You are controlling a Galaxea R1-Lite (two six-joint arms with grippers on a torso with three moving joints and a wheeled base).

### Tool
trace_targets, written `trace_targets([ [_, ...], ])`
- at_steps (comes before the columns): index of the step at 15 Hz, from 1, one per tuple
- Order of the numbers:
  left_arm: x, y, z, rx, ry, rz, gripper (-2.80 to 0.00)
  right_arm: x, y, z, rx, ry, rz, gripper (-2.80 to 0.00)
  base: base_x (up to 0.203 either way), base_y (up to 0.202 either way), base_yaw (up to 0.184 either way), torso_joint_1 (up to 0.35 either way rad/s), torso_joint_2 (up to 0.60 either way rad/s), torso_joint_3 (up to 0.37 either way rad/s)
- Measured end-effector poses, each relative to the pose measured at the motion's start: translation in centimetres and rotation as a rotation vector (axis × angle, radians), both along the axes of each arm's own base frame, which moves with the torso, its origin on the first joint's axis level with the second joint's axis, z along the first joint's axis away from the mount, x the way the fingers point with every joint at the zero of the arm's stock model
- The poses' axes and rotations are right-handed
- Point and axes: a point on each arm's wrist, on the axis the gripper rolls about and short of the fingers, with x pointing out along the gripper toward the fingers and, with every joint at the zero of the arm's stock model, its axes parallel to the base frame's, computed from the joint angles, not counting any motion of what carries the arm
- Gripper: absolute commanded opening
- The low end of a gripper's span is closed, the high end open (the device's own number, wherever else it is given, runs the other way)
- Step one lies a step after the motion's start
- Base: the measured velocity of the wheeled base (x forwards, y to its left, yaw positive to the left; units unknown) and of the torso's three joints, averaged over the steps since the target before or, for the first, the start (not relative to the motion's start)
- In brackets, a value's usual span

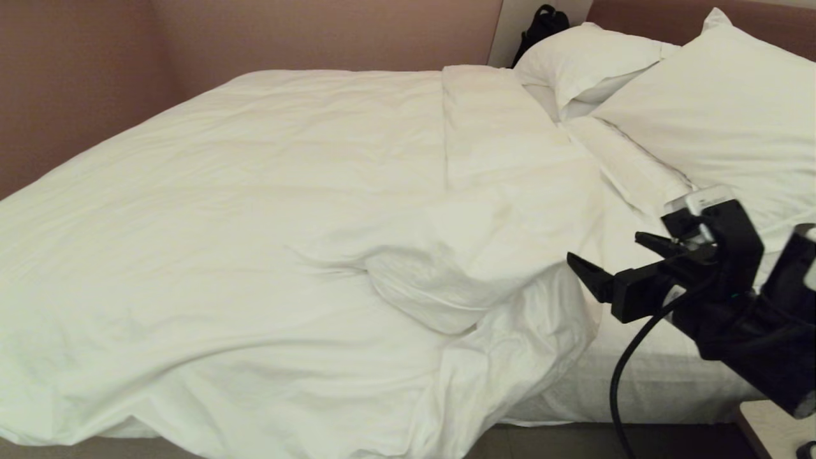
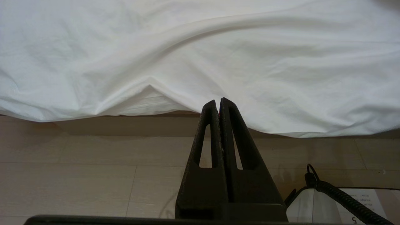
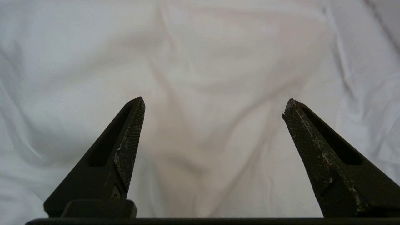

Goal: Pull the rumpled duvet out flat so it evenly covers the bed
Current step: Flatten the corners of the folded blanket

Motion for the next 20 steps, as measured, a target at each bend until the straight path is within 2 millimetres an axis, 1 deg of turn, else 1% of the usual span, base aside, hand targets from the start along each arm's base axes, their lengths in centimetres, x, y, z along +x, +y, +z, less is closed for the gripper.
trace_targets([
  [1, 0.0, 0.0, 0.0, 0.000, 0.000, 0.000, -2.80, -0.8, -0.2, 0.7, 0.001, -0.025, 0.013, 0.00, 0.000, 0.000, 0.000, 0.000, 0.00, 0.000],
  [3, 0.0, 0.0, 0.0, 0.001, 0.000, 0.000, -2.80, -1.8, -0.4, 1.4, -0.002, -0.049, 0.031, 0.00, 0.000, 0.000, 0.000, 0.000, 0.00, 0.000],
  [7, 0.0, 0.0, 0.0, 0.000, -0.001, 0.001, -2.80, -3.4, 0.2, 1.9, 0.017, -0.074, 0.101, 0.00, 0.000, 0.000, 0.000, 0.000, 0.00, 0.000],
  [11, 0.0, 0.0, 0.0, 0.000, -0.001, 0.000, -2.80, -3.7, 0.4, 2.6, 0.061, -0.094, 0.117, 0.00, 0.000, 0.000, 0.000, 0.000, 0.00, 0.000],
  [14, 0.0, 0.0, 0.0, 0.000, 0.000, 0.000, -2.80, -3.4, 0.5, 2.6, 0.071, -0.087, 0.119, 0.00, 0.000, 0.000, 0.000, 0.000, 0.00, 0.000],
  [15, 0.0, 0.0, 0.0, 0.000, 0.000, 0.000, -2.80, -3.3, 0.6, 2.5, 0.077, -0.080, 0.119, -2.80, 0.000, 0.000, 0.000, 0.000, 0.00, 0.000],
  [20, 0.0, 0.0, 0.0, 0.000, 0.000, 0.000, -2.80, -2.9, 0.8, 2.2, 0.086, -0.060, 0.115, -2.80, 0.000, 0.000, 0.000, 0.000, 0.00, 0.000],
])
